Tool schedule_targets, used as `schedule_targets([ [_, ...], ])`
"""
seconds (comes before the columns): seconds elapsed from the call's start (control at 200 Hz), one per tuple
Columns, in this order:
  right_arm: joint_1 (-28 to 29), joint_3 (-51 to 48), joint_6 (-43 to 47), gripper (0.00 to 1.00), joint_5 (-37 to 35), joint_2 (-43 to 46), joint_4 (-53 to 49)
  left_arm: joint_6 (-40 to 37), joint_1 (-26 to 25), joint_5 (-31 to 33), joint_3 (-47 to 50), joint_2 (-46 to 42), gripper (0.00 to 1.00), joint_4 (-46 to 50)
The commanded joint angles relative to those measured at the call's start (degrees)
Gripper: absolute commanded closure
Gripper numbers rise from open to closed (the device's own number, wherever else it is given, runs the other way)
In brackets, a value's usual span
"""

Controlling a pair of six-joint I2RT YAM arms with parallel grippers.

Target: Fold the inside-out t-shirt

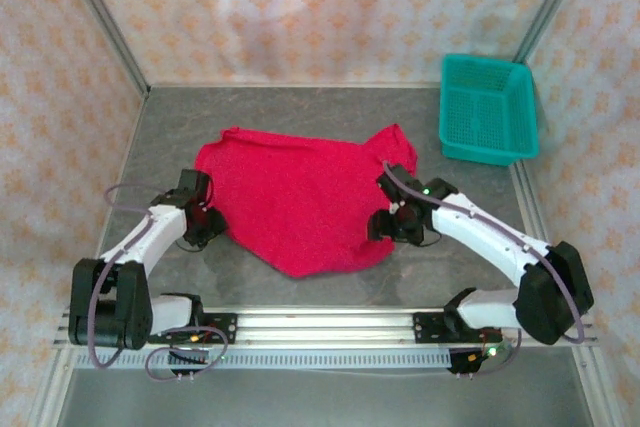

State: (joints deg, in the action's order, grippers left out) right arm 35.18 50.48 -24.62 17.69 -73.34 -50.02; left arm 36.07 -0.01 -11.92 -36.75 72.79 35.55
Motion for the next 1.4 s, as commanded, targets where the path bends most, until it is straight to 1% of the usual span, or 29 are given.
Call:
schedule_targets([
  [0.0, 1.19, -3.81, -3.70, 0.28, 2.78, 1.77, 4.20, 1.98, 0.19, 2.03, -0.24, 3.08, 0.59, -6.73],
  [0.11, 1.56, -7.04, -5.37, 0.26, 4.10, 0.62, 9.05, 1.86, 0.19, 4.05, -2.64, 5.94, 0.55, -8.96],
  [0.17, 1.65, -7.79, -6.10, 0.26, 4.30, -1.36, 11.94, 1.44, 0.23, 5.63, -4.46, 7.50, 0.57, -9.48],
  [0.215, 1.65, -8.09, -7.07, 0.27, 4.36, -2.91, 14.54, 0.88, 0.24, 6.46, -6.19, 8.95, 0.65, -9.41],
  [0.245, 1.65, -8.15, -7.91, 0.29, 4.11, -3.75, 16.58, 0.51, 0.30, 6.96, -7.45, 9.99, 0.74, -8.92],
  [0.275, 1.65, -8.20, -8.70, 0.33, 3.81, -4.75, 18.64, -0.04, 0.27, 7.29, -8.82, 10.97, 0.84, -8.18],
  [0.31, 1.65, -8.14, -9.77, 0.42, 3.35, -5.79, 20.91, -0.50, 0.36, 7.57, -10.28, 11.91, 0.93, -7.31],
  [0.34, 1.65, -7.56, -10.37, 0.55, 2.61, -6.77, 21.79, -0.77, 0.43, 7.79, -11.46, 12.55, 1.00, -6.35],
  [0.405, 1.49, -4.34, -10.14, 0.93, 0.35, -8.08, 19.67, -1.88, 0.54, 8.34, -14.42, 12.66, 1.00, -3.23],
  [0.42, 1.47, -3.44, -9.79, 1.00, -0.31, -8.07, 18.45, -2.28, 0.62, 8.48, -15.13, 12.45, 1.00, -2.30],
  [0.425, 1.47, -3.10, -9.68, 1.00, -0.48, -8.06, 18.06, -2.28, 0.62, 8.78, -15.42, 12.37, 1.00, -2.01],
  [0.515, 0.14, 1.89, -7.42, 1.00, -4.74, -4.35, 10.26, -4.27, 1.20, 11.18, -19.97, 9.27, 1.00, 4.20],
  [0.56, -2.09, 3.69, -6.41, 1.00, -6.30, -1.06, 6.52, -5.11, 2.09, 11.82, -21.98, 7.23, 1.00, 6.67],
  [0.701, -12.26, 9.55, -3.51, 1.00, -8.18, 9.87, -2.23, -7.47, 6.95, 9.13, -27.79, 0.67, 1.00, 12.70],
  [0.751, -15.46, 12.64, -2.44, 1.00, -8.32, 12.01, -5.12, -7.81, 8.38, 8.02, -30.10, -1.37, 1.00, 14.14],
  [0.821, -18.07, 17.64, -0.63, 1.00, -8.03, 13.13, -8.85, -8.10, 9.49, 6.93, -33.33, -3.51, 1.00, 15.53],
  [0.981, -19.27, 25.89, 1.56, 1.00, -7.72, 13.28, -14.86, -8.86, 9.68, 4.65, -40.87, -4.99, 1.00, 19.57],
  [1.186, -19.74, 31.89, 2.65, 1.00, -4.96, 14.25, -19.29, -10.58, 9.67, 6.20, -47.13, -7.59, 1.00, 23.31],
  [1.301, -19.80, 30.93, 2.56, 1.00, -2.67, 11.61, -17.23, -10.98, 9.67, 4.30, -45.49, -7.04, 1.00, 19.07],
  [1.391, -20.59, 28.07, 2.91, 1.00, -2.63, 6.04, -12.02, -11.60, 9.67, 3.19, -43.72, -0.77, 1.00, 16.60],
])
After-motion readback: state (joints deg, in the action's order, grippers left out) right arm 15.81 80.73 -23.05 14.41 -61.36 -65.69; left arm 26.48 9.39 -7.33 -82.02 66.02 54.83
